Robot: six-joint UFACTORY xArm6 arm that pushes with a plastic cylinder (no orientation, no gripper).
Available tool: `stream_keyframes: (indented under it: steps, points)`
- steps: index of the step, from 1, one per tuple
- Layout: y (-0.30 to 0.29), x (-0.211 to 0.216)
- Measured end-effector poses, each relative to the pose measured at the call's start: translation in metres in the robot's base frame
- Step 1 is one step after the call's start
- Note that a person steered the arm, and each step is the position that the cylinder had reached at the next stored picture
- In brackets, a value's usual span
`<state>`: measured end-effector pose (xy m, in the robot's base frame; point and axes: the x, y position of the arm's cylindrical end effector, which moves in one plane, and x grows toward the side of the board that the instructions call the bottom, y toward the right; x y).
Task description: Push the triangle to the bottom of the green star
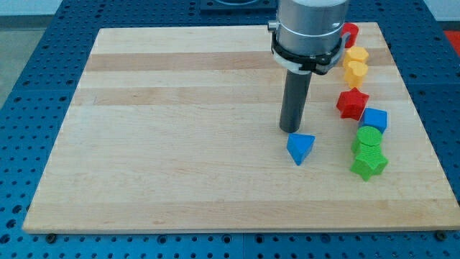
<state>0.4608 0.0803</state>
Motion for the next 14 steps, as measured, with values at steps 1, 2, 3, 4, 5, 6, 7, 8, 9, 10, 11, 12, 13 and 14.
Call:
stream_keyframes:
  steps: [1,2,3,4,5,6,7,8,9,10,11,12,13,14]
  points:
    - [0.0,0.001]
    - [0.001,0.015]
    - [0.003,0.022]
    - [0.005,0.031]
    - [0.011,0.042]
    - [0.017,0.049]
    - [0.021,0.051]
    - [0.024,0.052]
    - [0.025,0.052]
    - [0.025,0.053]
    - [0.032,0.065]
    - [0.032,0.066]
    - [0.032,0.066]
    - [0.032,0.058]
